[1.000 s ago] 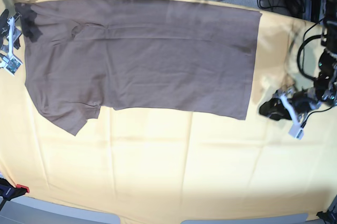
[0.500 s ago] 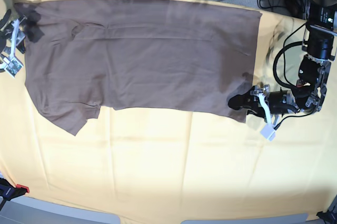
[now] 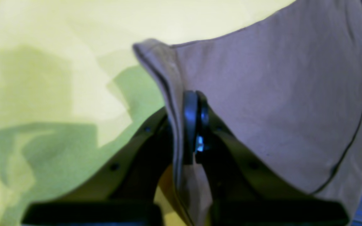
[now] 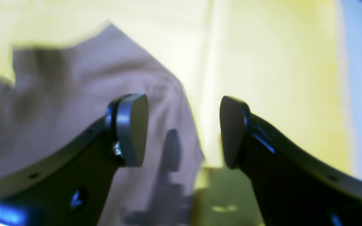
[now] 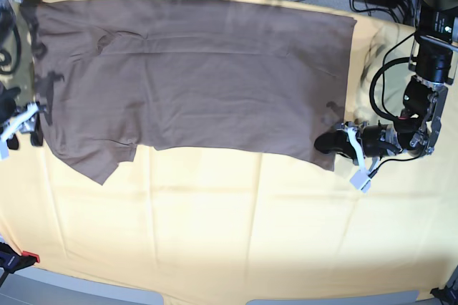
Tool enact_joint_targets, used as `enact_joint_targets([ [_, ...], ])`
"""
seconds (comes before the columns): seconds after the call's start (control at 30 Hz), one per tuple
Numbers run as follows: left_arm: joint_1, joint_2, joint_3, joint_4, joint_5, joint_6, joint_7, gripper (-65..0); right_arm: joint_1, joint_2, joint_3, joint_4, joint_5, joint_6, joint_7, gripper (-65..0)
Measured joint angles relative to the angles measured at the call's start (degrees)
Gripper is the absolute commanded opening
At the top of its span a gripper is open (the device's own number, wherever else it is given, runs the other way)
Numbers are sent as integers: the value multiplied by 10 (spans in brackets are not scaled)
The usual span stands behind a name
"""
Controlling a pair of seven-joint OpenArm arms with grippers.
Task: Fold the T-shirt properly
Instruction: 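Move both grippers to the opposite long edge of the shirt and grasp, then lift the grasped edge and fold it over toward the other edge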
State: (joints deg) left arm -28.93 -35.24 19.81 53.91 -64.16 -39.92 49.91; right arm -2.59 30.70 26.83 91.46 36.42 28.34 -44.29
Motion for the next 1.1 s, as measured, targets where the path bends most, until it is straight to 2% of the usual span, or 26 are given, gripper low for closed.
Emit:
enact_joint_targets([
  [0.2, 0, 0, 0, 0, 1, 0, 0, -650, 135, -5, 3, -235, 32, 24, -26, -271],
  [0.3, 0, 0, 0, 0, 0, 0, 0, -650, 179, -6, 3, -336, 33, 29, -25, -271],
  [0.37, 0, 0, 0, 1, 1, 0, 0, -650, 199, -6, 3, -392, 59, 34, -37, -271],
  [0.43, 0, 0, 0, 1, 1, 0, 0, -650, 209, -6, 3, -430, 112, 73, -54, -271],
  [0.47, 0, 0, 0, 1, 1, 0, 0, -650, 215, -5, 4, -444, 130, 79, -66, -271],
  [0.53, 0, 0, 0, 1, 1, 0, 0, -650, 217, -6, 4, -455, 151, 101, -85, -272],
  [0.63, 0, 0, 0, 1, 0, 0, 0, -650, 214, -12, 4, -455, 152, 113, -85, -279],
  [0.93, 0, 0, 0, 0, 1, 0, -9, -650, 214, -14, 4, -457, 148, 111, -93, -512],
  [1.03, 0, 0, 0, 0, 1, 0, -10, -650, 213, -15, 4, -457, 131, 111, -76, -650],
  [1.1, 0, 0, 0, 0, 2, 0, -15, -650, 213, -16, 4, -458, 120, 111, -61, -650],
])
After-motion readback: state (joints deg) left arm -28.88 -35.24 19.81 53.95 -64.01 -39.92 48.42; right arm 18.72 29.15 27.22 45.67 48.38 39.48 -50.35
